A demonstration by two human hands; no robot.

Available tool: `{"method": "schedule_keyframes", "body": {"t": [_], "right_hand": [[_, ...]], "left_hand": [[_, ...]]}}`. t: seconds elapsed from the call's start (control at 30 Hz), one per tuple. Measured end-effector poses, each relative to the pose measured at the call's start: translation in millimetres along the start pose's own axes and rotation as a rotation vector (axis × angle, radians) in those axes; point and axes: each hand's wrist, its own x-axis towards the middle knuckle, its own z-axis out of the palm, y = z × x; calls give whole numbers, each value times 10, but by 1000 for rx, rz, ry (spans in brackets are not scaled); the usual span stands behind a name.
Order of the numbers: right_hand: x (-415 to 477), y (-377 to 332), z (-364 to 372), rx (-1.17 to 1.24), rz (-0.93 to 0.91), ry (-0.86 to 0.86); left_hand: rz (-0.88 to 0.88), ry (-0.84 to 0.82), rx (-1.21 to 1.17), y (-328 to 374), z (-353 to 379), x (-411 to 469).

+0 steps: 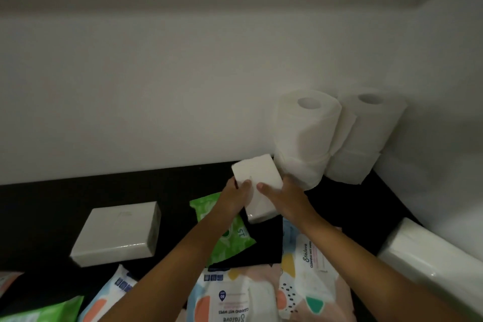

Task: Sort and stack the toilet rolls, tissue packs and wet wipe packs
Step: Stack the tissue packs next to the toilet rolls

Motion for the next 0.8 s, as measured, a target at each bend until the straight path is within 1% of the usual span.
{"method": "schedule_keyframes", "body": {"t": [0.13, 0.23, 0.4, 0.8], "right_hand": [[-24, -91, 189, -7, 20, -50], [-33, -178, 329, -83, 49, -74], [-50, -279, 487, -87, 54, -144], [-206, -222, 650, 59, 35, -363]], "left_hand": [[-28, 17, 96, 9, -231, 22], [-45, 21, 91, 3, -404, 48], [-99, 43, 70, -22, -621, 82], [-175, 91, 79, -137, -961, 20]]}}
